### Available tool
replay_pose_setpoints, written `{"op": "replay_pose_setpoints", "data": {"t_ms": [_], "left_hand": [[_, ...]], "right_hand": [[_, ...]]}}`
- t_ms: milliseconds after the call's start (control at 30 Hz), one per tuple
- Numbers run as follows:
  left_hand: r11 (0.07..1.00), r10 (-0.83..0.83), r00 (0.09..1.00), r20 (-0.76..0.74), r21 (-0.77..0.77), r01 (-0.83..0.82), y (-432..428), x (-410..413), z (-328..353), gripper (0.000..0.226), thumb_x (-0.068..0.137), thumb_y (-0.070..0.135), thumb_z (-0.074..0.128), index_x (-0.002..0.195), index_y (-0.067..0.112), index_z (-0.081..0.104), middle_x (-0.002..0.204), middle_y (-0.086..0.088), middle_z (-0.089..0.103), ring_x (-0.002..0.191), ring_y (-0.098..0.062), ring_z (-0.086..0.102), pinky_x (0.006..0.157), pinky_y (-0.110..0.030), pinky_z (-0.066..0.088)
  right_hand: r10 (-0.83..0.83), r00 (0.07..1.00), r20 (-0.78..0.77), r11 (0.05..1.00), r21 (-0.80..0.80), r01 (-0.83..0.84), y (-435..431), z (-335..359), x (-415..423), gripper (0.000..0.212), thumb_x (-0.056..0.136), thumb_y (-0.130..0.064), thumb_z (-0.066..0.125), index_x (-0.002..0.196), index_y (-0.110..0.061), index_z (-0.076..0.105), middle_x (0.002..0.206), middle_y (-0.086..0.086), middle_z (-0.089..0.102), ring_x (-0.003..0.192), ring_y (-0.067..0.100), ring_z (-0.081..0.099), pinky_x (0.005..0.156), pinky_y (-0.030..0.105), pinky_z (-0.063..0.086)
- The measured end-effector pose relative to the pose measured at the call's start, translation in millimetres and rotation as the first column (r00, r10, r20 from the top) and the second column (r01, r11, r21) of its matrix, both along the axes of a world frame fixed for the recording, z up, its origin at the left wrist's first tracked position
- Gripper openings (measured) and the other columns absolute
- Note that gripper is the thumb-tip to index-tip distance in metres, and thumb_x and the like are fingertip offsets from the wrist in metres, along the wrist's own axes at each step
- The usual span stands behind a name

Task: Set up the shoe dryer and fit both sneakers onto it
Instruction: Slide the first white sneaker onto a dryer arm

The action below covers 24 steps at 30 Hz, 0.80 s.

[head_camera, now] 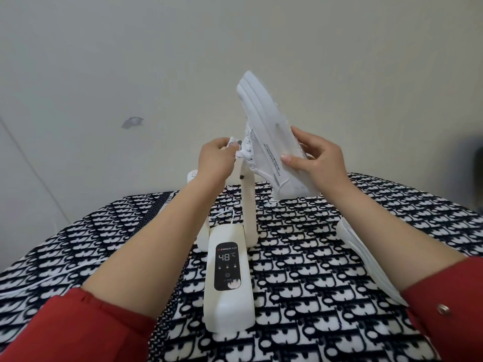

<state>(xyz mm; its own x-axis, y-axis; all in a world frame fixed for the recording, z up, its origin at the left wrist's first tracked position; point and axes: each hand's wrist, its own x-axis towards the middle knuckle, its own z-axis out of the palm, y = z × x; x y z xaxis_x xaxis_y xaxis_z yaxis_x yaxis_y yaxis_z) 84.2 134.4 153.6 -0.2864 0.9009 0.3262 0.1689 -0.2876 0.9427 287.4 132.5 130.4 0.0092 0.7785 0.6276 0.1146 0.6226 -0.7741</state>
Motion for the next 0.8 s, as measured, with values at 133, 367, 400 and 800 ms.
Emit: {"op": "replay_pose_setpoints", "data": {"t_ms": [133,367,400,800], "left_hand": [[0.998,0.004,1.0,0.025,0.059,-0.006,6.8,-5.9,9.9,0.016,0.093,0.014,0.055,0.092,0.016,0.07,0.054,0.01,0.052,0.046,-0.004,0.044,0.048,-0.02,0.032],[0.994,0.026,0.999,0.043,0.101,-0.03,19.6,-13.8,18.5,0.016,0.095,0.014,0.054,0.09,0.02,0.068,0.062,0.007,0.052,0.057,-0.007,0.044,0.053,-0.023,0.033],[0.995,0.032,0.998,0.045,0.094,-0.036,21.3,-14.4,16.8,0.016,0.095,0.014,0.053,0.091,0.019,0.068,0.064,0.007,0.052,0.059,-0.007,0.045,0.054,-0.023,0.034],[0.99,0.135,0.991,-0.011,0.032,-0.134,29.2,-12.0,-17.1,0.023,0.098,0.018,0.049,0.113,0.012,0.066,0.113,-0.016,0.068,0.112,-0.041,0.057,0.083,-0.04,0.049]], "right_hand": [[0.004,1.0,-0.015,1.0,0.025,-0.004,9.2,12.8,-7.8,0.066,0.068,-0.008,0.085,0.129,-0.013,0.061,0.12,-0.009,0.065,0.101,-0.009,0.063,0.093,0.016,0.049],[0.022,1.0,0.01,0.998,0.066,-0.023,26.2,25.8,-17.1,0.067,0.068,-0.004,0.084,0.13,-0.009,0.059,0.124,-0.005,0.063,0.109,-0.002,0.061,0.098,0.019,0.047],[0.025,1.0,0.018,0.998,0.062,-0.026,28.7,25.7,-18.0,0.067,0.067,-0.004,0.084,0.13,-0.008,0.059,0.123,-0.006,0.062,0.109,-0.003,0.06,0.098,0.017,0.046],[0.056,0.994,0.097,0.998,-0.016,-0.055,43.8,6.6,-23.3,0.068,0.067,-0.006,0.085,0.129,-0.012,0.06,0.121,-0.006,0.063,0.111,0.003,0.06,0.098,0.015,0.045]]}}
